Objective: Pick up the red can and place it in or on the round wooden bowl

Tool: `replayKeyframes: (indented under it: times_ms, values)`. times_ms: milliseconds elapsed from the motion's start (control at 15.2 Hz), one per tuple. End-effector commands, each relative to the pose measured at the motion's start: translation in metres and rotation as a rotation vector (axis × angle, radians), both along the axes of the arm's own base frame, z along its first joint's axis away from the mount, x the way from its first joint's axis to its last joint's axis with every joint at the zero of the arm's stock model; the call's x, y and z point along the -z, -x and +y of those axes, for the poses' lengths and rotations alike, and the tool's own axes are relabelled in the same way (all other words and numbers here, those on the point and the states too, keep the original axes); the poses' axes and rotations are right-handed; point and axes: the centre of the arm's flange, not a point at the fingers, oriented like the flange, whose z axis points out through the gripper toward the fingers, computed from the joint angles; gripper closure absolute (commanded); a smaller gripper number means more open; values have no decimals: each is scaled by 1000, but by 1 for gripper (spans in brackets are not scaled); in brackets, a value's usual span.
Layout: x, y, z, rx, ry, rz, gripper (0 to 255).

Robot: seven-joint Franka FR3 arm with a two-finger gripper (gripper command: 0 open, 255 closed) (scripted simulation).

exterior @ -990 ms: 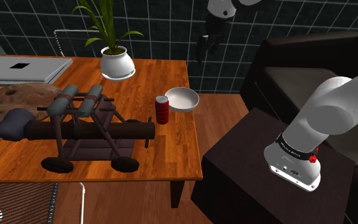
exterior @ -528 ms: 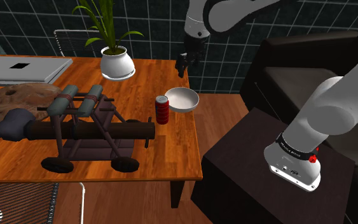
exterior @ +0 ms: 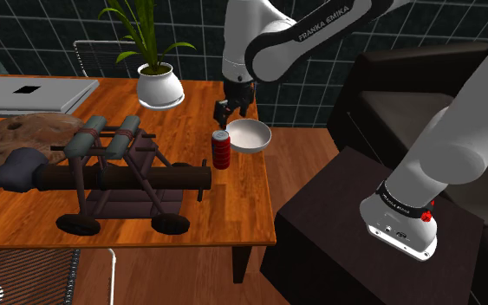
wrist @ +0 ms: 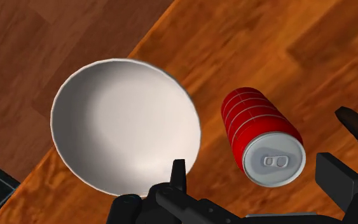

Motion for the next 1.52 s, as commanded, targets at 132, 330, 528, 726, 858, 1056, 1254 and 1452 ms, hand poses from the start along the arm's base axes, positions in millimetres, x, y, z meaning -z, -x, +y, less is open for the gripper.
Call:
replayKeyframes:
  times_ms: [132,330,528,726,858,1056,1254,1452]
  values:
    - [37,-17,33,-3,-5,16,0]
    - [52,-18,33,-3,-5,16,0]
    - [68,-20,33,-3,-5,16,0]
    - [77,-21,33,-3,-5,16,0]
    - [77,-21,33,-3,-5,16,0]
    - [77,-21,33,-3,-5,16,0]
    - [76,-21,33,-3,-5,16,255]
    - [76,-21,33,-3,-5,16,255]
